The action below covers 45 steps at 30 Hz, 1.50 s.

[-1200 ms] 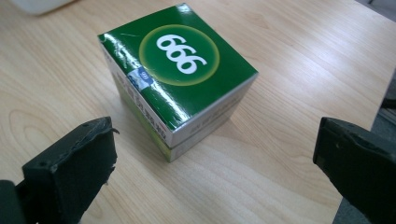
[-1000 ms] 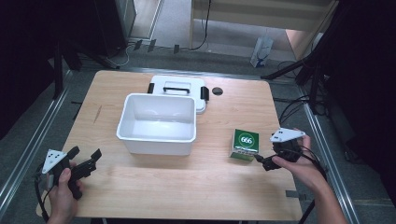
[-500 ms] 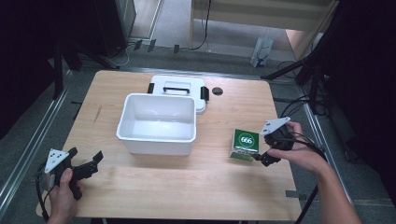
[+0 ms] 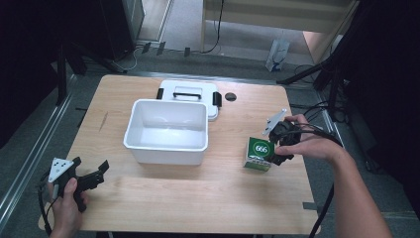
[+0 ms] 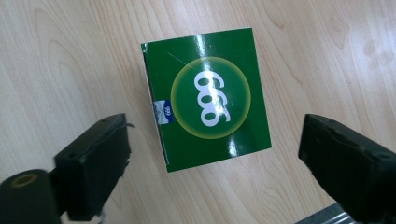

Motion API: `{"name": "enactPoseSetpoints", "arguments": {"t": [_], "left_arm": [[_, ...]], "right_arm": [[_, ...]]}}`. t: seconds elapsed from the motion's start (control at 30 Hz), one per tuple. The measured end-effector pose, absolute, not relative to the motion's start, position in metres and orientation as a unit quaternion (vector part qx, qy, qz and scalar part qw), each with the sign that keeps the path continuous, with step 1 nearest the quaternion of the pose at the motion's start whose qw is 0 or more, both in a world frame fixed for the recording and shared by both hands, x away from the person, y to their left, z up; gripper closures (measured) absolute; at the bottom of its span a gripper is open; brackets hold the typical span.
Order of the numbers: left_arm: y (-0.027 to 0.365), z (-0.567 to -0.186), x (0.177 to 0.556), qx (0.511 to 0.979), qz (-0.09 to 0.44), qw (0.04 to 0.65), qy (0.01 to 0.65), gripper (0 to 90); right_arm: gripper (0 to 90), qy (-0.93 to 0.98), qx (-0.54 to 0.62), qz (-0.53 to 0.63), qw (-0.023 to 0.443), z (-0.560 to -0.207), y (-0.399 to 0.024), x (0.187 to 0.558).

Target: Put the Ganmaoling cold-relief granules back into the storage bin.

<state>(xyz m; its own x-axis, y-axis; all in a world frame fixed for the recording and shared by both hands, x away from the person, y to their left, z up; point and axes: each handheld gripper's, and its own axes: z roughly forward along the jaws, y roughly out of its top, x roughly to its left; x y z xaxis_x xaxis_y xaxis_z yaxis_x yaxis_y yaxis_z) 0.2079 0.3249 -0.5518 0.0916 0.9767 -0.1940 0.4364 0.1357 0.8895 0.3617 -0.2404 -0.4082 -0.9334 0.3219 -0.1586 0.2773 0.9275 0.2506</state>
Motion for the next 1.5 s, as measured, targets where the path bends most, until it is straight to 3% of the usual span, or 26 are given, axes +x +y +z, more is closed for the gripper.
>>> {"name": "enactPoseSetpoints", "arguments": {"t": [0.07, 0.57, 0.77, 1.07, 1.5], "left_arm": [[0.324, -0.552, 0.208, 0.587, 0.301, 0.449, 0.603, 0.0], [0.323, -0.552, 0.208, 0.591, 0.305, 0.446, 0.599, 0.0], [0.323, -0.552, 0.208, 0.592, 0.304, 0.446, 0.598, 0.0], [0.323, -0.552, 0.207, 0.591, 0.304, 0.449, 0.598, 0.0], [0.324, -0.552, 0.207, 0.591, 0.302, 0.452, 0.596, 0.0]], "right_arm": [[12.4, 0.981, 0.148, 0.098, 0.078, -0.408, -0.236, 0.363], [0.7, 0.99, 0.119, 0.038, 0.058, -0.425, -0.216, 0.374], [1.2, 0.992, 0.11, 0.025, 0.059, -0.435, -0.211, 0.378], [11.1, 0.991, 0.117, 0.006, 0.066, -0.455, -0.21, 0.386], [10.4, 0.992, 0.113, -0.007, 0.059, -0.474, -0.204, 0.39]]}}
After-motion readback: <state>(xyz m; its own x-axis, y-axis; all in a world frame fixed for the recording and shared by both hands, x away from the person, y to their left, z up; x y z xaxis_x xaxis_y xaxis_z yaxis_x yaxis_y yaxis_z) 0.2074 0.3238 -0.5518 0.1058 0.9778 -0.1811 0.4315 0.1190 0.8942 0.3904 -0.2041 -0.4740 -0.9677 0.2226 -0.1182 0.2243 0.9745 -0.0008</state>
